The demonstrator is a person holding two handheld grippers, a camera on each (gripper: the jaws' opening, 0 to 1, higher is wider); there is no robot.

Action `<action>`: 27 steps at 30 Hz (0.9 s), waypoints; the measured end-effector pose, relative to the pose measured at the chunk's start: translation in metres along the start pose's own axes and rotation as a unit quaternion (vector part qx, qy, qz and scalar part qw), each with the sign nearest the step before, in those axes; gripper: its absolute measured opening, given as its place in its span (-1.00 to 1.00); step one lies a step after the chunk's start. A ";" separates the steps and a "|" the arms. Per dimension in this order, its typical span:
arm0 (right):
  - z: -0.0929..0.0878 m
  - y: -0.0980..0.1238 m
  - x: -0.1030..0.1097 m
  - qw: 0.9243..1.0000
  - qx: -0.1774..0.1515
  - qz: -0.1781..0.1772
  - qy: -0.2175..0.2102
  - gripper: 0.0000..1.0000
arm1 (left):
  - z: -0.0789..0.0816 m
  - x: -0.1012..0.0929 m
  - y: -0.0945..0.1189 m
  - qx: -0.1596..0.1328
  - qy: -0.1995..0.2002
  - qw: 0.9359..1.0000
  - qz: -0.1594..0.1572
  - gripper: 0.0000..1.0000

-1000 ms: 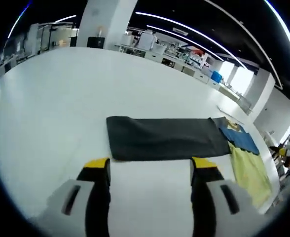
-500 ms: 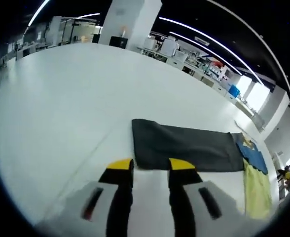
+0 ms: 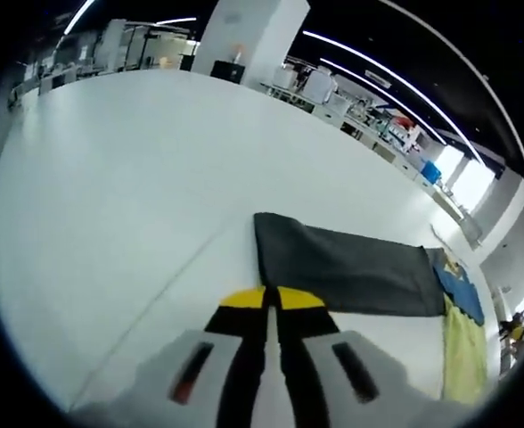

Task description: Fold the garment on the visible template until the final outline fits inside the template.

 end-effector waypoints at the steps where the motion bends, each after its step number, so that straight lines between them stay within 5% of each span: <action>1: 0.000 0.000 -0.001 1.000 0.000 0.000 0.001 0.85 | 0.000 -0.001 0.001 0.000 -0.004 1.000 -0.003 -1.00; 7: 0.000 0.001 -0.001 1.000 -0.004 0.003 -0.002 0.85 | 0.016 -0.015 0.012 -0.021 -0.014 0.999 -0.028 -1.00; 19: 0.000 0.001 0.005 1.000 -0.011 0.010 -0.002 0.84 | 0.056 -0.088 0.025 -0.064 -0.046 0.989 -0.127 -1.00; 27: -0.002 0.006 0.003 1.000 -0.015 0.006 -0.006 0.84 | 0.050 -0.145 0.035 -0.061 -0.058 0.980 -0.181 -1.00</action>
Point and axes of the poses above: the point that each gripper's makers call its tool centre point, and the gripper's own axes: y roughly backward along the fingers, x roughly to its left, z roughly out of its top, the point moved 4 cm from there along y, roughly backward along the fingers, and after that the axes turned 10 degrees about z, right-handed, at the moved point
